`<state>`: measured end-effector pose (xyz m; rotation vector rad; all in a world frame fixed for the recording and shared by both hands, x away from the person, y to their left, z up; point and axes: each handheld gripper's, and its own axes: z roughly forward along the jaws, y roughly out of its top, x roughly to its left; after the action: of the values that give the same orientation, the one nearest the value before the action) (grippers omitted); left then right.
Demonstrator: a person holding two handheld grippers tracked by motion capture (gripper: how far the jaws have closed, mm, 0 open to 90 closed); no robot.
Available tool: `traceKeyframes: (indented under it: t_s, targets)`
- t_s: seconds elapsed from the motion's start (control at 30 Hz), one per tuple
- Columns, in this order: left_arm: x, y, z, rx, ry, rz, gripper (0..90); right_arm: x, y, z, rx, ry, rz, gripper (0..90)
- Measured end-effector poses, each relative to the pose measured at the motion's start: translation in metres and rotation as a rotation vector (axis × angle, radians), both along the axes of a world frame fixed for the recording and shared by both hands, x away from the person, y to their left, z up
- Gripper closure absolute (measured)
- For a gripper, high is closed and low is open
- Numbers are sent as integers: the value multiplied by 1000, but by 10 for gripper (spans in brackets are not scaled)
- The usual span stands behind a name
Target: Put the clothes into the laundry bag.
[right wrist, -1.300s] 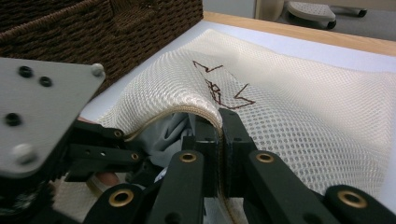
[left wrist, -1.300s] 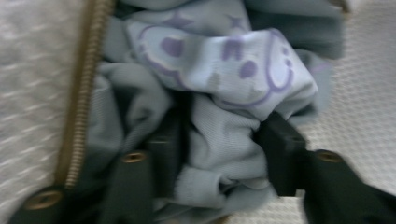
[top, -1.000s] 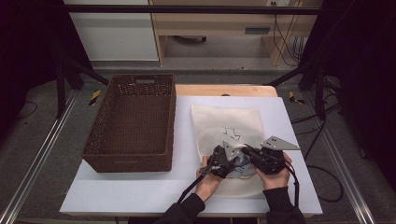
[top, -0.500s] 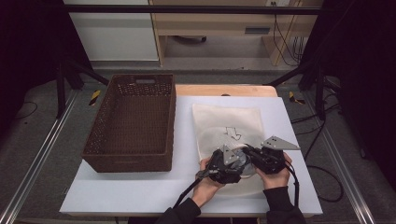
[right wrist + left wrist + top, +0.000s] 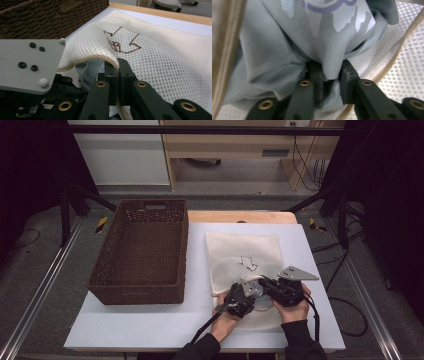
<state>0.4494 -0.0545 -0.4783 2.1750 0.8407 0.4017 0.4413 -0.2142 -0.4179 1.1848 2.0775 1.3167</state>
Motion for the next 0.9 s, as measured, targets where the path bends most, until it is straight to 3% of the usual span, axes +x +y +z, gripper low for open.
traceKeyframes:
  t_s: [0.17,0.27,0.33,0.47,0.57,0.67,0.9]
  targets:
    - [2,-8,9,23,-70,-16,810,-1,-1,2,5,-6,4,876]
    - [7,-11,5,14,-83,-15,811,-2,-2,3,12,-6,0,876]
    - [11,-13,1,-1,-95,15,810,-2,-2,3,14,-5,-1,876]
    - [22,-16,-7,-20,-74,66,795,-2,-2,2,9,-4,1,876]
    - [23,-13,-6,-31,-61,43,749,-1,-3,0,6,2,-2,876]
    - [16,-9,-2,-49,-22,23,565,-1,-2,0,4,6,-1,876]
    - [-15,25,22,-68,-31,-65,517,-3,-5,1,7,1,-6,859]
